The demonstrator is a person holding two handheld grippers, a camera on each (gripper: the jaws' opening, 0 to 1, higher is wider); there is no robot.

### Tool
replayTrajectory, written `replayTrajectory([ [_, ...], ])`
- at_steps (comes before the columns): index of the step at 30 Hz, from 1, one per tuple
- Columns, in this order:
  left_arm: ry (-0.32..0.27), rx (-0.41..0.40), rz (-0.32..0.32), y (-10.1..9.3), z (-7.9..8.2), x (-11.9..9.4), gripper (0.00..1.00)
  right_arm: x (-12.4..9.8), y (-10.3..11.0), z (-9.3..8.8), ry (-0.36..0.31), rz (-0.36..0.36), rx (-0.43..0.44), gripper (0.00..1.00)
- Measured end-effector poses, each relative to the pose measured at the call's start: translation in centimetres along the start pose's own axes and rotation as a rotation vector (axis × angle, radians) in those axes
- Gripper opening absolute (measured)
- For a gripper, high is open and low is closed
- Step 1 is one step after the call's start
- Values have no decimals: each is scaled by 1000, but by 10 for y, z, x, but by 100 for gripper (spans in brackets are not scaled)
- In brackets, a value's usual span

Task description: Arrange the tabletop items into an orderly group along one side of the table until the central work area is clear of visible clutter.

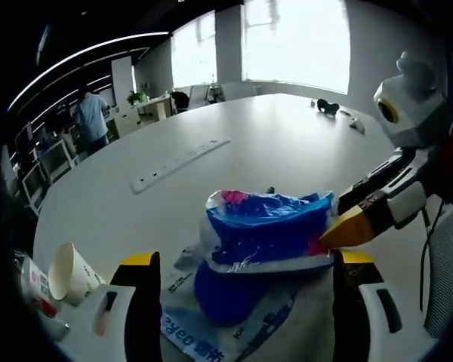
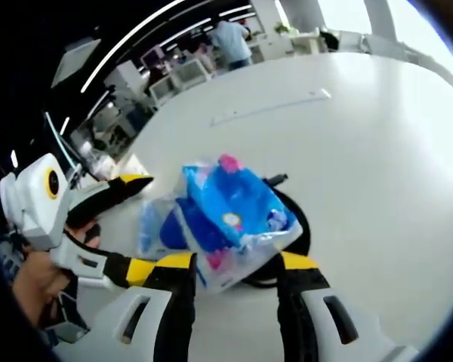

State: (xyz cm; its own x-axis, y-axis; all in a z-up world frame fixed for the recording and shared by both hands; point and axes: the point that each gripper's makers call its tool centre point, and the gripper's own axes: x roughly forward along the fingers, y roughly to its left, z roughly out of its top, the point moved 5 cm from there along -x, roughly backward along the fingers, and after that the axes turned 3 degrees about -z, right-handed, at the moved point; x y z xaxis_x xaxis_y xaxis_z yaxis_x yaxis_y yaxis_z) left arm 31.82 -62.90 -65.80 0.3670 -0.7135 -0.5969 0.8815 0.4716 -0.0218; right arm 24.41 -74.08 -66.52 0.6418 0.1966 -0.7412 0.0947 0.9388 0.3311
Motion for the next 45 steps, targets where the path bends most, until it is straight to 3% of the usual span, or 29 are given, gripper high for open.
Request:
replayTrajectory([
  [16,13,-34,-2,17,-3,15,91,2,-5,1,1,-14,17,39],
  [23,22,-40,-11,14,-3,19,86,3,-6,1,4,-16,19,39],
  [32,-16,-112,-21,17,2,25,81,5,-6,1,4,-15,24,39],
  [45,-15,-129,-27,20,4,28,67,7,-5,1,8,-14,32,39],
])
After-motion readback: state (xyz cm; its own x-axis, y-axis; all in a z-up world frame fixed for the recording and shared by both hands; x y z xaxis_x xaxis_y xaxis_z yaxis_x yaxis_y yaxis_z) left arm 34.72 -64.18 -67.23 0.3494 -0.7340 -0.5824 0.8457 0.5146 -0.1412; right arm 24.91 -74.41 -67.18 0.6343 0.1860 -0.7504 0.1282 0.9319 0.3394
